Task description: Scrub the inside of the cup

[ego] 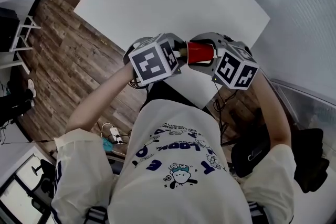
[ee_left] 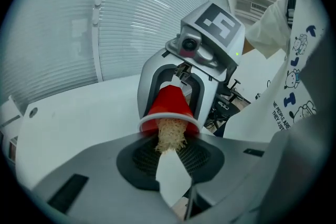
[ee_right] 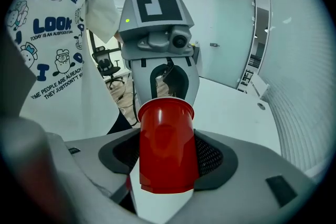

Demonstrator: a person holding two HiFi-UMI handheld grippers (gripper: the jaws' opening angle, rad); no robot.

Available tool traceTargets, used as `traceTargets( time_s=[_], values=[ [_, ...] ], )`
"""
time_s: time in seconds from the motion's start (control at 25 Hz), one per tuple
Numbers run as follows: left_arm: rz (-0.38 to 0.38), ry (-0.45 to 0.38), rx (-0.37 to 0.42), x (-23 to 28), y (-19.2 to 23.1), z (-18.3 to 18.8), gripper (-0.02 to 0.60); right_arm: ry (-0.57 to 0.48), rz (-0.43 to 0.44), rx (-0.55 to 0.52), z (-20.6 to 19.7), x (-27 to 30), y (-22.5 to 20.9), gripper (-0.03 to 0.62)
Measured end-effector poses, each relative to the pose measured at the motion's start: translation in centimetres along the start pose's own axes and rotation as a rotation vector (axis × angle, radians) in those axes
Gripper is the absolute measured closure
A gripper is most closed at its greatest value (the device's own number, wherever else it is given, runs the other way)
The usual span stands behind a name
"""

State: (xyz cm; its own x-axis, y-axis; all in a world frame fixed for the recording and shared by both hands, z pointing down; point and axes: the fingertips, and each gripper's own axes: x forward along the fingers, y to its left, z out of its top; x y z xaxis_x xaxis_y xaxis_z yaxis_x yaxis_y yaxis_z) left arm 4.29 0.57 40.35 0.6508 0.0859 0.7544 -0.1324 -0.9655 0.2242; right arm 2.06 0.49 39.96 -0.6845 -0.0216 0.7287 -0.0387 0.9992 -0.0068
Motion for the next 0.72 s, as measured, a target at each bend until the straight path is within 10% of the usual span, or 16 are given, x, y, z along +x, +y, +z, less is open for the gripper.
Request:
traceTargets(
  time_s=[0.72],
  values=[
    [-0.194,-0.066,-0.29,0.24,-0.56,-0.05,0.477,0.034,-0.111,-0.234,-0.22,0.04,0.22,0.306]
  ],
)
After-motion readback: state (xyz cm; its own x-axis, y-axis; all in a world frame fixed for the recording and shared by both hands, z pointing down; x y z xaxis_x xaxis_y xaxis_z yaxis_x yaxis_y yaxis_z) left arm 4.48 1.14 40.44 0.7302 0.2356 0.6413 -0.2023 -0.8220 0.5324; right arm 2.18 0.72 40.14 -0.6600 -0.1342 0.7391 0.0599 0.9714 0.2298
